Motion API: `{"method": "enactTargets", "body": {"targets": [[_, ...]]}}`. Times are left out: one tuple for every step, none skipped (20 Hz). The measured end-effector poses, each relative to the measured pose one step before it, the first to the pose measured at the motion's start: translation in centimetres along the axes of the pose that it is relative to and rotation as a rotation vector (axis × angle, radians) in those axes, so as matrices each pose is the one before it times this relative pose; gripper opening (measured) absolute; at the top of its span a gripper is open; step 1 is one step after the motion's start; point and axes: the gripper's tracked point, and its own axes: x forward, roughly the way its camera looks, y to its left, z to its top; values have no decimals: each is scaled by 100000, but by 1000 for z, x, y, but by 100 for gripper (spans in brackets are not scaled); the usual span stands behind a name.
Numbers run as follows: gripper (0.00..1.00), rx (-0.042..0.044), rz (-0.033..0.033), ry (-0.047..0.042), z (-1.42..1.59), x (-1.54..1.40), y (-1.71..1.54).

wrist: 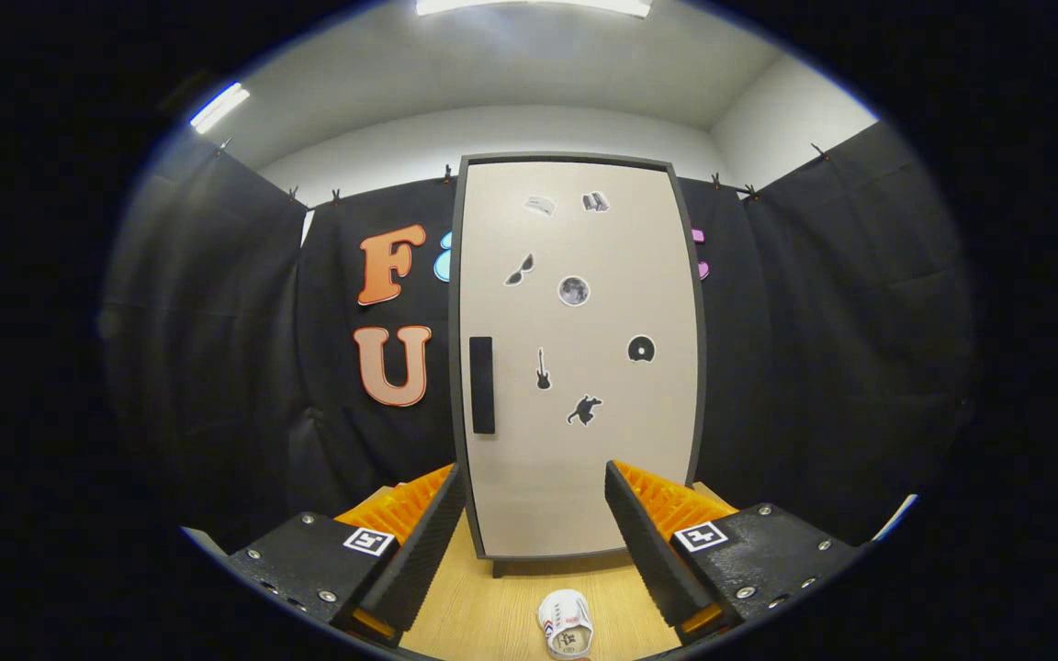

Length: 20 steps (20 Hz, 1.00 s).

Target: Open the shoe cabinet door, grab the shoes and put them into the shoe cabinet, then close the shoe cabinet door.

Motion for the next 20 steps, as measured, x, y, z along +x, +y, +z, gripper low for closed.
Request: {"method": "enactTargets", "body": {"targets": [[95, -134, 1261, -682, 173, 1018, 694], [95, 167, 1490, -366, 103, 1064, 796], [95, 285, 1369, -259, 18, 1218, 725], [95, -36, 1124, 26, -80, 1280, 669], [95, -427, 819, -298, 25, 1279, 581], [95, -630, 485, -321, 137, 1372, 417], [95, -475, 451, -185, 75, 1324, 428], [95, -268, 633, -248, 10, 1271, 455], [95, 92, 542, -260, 40, 1270, 376], [95, 99, 392, -8, 23, 1198, 318], [95, -184, -16, -169, 83, 1128, 146], [95, -386, -175, 172, -93, 1267, 82], [95, -274, 292, 203, 3, 1196, 112], [95, 25, 342, 117, -74, 924, 244], [95, -113, 380, -48, 77, 990, 140], [95, -323, 16, 194, -50, 875, -1], [95, 88, 204, -253, 92, 736, 78], [95, 267, -204, -653, 121, 706, 70], [95, 139, -391, -173, 56, 627, -99], [95, 344, -829, -170, -175, 574, -144]]}}
